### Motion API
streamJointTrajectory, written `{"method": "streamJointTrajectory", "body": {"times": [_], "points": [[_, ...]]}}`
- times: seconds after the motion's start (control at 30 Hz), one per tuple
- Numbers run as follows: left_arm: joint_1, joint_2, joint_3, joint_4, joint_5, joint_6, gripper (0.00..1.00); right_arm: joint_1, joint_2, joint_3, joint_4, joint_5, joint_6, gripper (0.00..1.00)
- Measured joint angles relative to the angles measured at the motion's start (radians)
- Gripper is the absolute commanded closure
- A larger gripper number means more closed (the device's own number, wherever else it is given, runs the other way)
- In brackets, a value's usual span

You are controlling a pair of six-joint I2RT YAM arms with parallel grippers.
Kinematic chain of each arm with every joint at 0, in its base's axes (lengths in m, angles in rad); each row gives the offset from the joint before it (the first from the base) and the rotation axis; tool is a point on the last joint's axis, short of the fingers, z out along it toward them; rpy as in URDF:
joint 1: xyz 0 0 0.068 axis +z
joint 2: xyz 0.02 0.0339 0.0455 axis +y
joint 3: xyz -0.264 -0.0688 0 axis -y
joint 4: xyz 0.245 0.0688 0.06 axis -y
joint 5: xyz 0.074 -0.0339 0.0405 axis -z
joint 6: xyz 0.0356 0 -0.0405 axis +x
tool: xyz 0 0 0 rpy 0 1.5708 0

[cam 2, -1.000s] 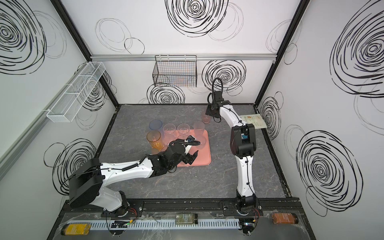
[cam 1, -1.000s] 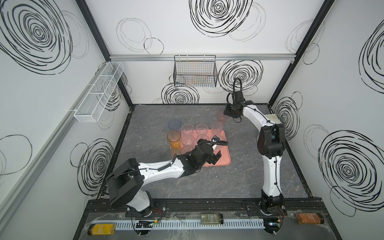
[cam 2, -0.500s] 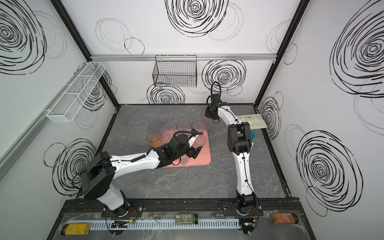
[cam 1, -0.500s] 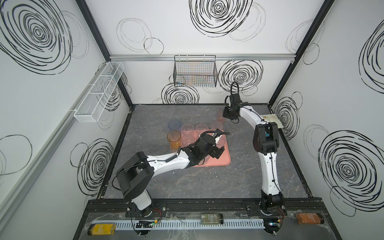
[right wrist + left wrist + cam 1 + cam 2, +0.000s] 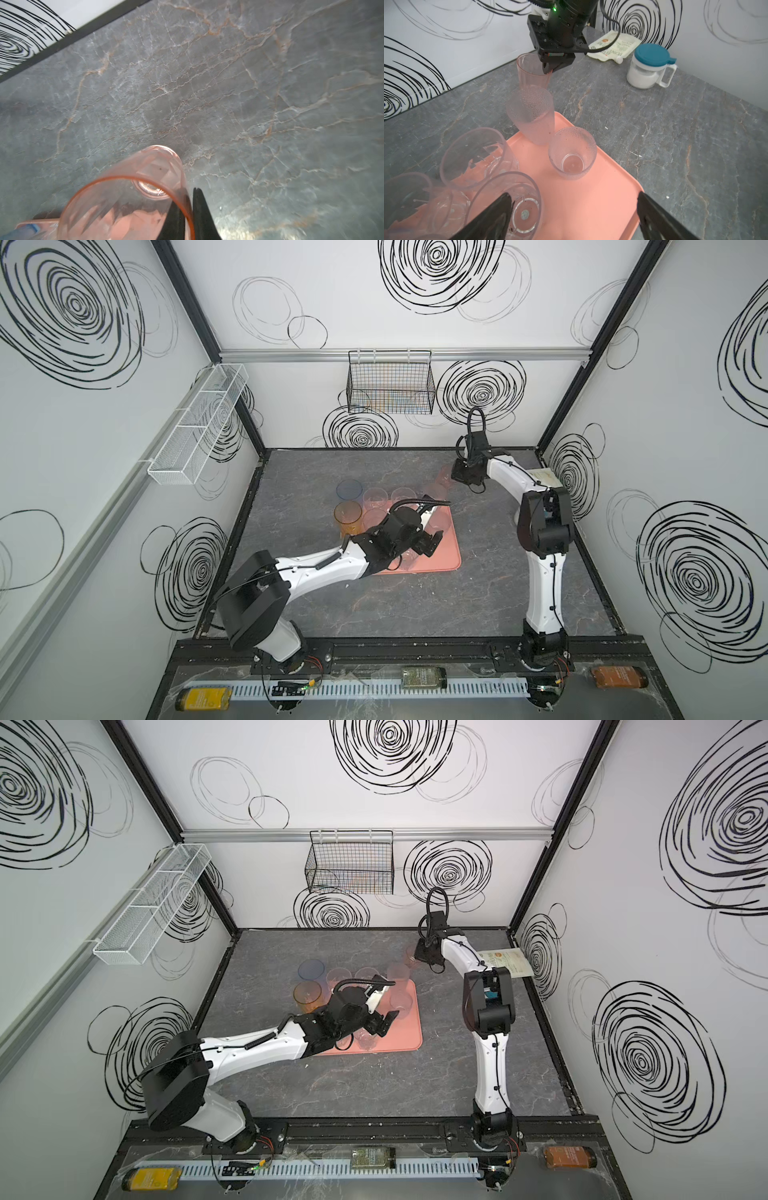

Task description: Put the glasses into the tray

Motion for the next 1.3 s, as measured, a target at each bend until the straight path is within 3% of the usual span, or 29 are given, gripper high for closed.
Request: {"method": "streamJointTrajectory", "body": {"times": [0.4, 0.57, 0.8, 1.0, 1.3], "points": [[0.082, -0.309, -0.146, -0.046, -0.016, 0.000, 0.03, 0.003, -0.515, -0.415, 0.067, 0.047, -0.019, 0.90], [0.136, -0.443, -0.217, -0.114, -0.026, 0.000, 0.03, 0.023, -0.672, -0.600, 0.043, 0.095, -0.046, 0.90], [0.209, -0.637, -0.278, -0.226, -0.033, 0.000, 0.03, 0.087, -0.843, -0.715, -0.061, 0.188, -0.076, 0.90], [0.233, -0.734, -0.288, -0.319, -0.035, -0.005, 0.00, 0.258, -0.924, -0.795, -0.132, 0.264, -0.026, 0.89], [0.292, -0.806, -0.290, -0.446, -0.051, -0.027, 0.04, 0.506, -0.928, -0.879, -0.168, 0.325, 0.123, 0.89]]}}
